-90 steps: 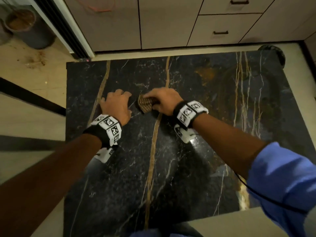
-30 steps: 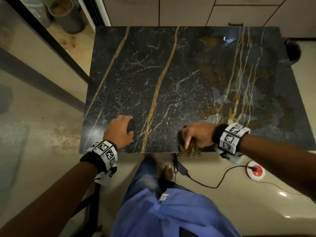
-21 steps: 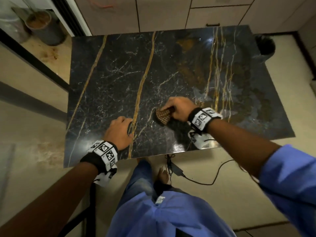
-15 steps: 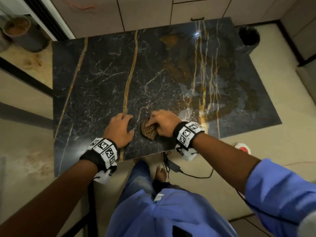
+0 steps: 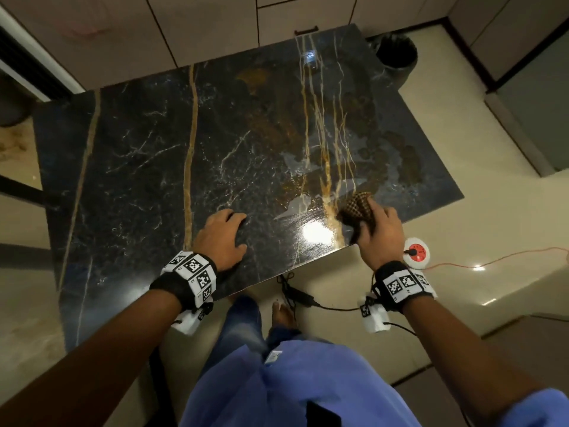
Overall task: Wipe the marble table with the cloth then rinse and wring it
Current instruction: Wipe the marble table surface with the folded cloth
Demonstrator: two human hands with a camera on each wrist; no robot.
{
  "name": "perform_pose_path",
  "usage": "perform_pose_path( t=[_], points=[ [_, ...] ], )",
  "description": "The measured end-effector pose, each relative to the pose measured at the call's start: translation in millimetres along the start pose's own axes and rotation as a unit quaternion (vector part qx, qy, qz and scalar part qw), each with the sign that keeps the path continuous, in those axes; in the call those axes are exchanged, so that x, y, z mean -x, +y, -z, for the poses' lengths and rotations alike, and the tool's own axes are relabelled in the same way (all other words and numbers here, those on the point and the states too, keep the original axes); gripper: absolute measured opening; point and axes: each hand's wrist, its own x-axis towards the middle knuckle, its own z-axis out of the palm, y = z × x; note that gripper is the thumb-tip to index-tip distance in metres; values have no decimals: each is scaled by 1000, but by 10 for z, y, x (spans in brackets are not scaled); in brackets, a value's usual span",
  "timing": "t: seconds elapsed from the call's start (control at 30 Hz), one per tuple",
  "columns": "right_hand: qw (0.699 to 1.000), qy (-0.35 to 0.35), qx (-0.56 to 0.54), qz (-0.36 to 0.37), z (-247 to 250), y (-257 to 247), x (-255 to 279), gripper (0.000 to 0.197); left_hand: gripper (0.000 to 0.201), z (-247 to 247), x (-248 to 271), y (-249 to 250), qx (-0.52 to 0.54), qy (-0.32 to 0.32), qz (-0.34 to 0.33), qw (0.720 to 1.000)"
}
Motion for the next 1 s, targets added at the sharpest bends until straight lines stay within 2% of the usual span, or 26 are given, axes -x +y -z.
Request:
perform_pose_path(
  t=[0.1,0.2,0.27,0.33,0.47,0.63,0.7,0.73,0.8,0.9,1.0],
  points=[
    [998,-34,-29,46,-153,-309,186,52,70,-24,-80,55,-13,-11,-5,1000],
    [985,-95,-40,137,-473,-644,357,51,79,-46,-150,109,-27,-13,-1,1000],
    [973,-122,-3,194,-673,-849,395,50,85,-70,-189,148,-38,-16,11,999],
    [972,-115,32,203,-751,-1002,327,49,91,-80,-218,171,-48,-22,23,998],
    [982,-89,64,155,-593,-945,-27,47,105,27,-292,226,-57,-44,35,997],
    [998,-2,53,-27,-218,-417,-566,45,106,155,-354,328,-65,-56,51,995],
    [998,20,33,-52,-146,-336,-611,47,105,163,-368,353,-59,-55,59,995],
    [998,23,27,-44,-141,-368,-572,48,104,166,-372,364,-55,-56,62,995],
    [1000,1,16,20,-237,-554,-415,48,104,174,-382,372,-51,-54,65,995],
    [985,-88,21,144,-535,-973,-104,45,101,170,-369,368,-52,-46,61,996],
    [972,-134,60,185,-696,-1212,-69,47,100,183,-362,365,-60,-43,60,996]
  ],
)
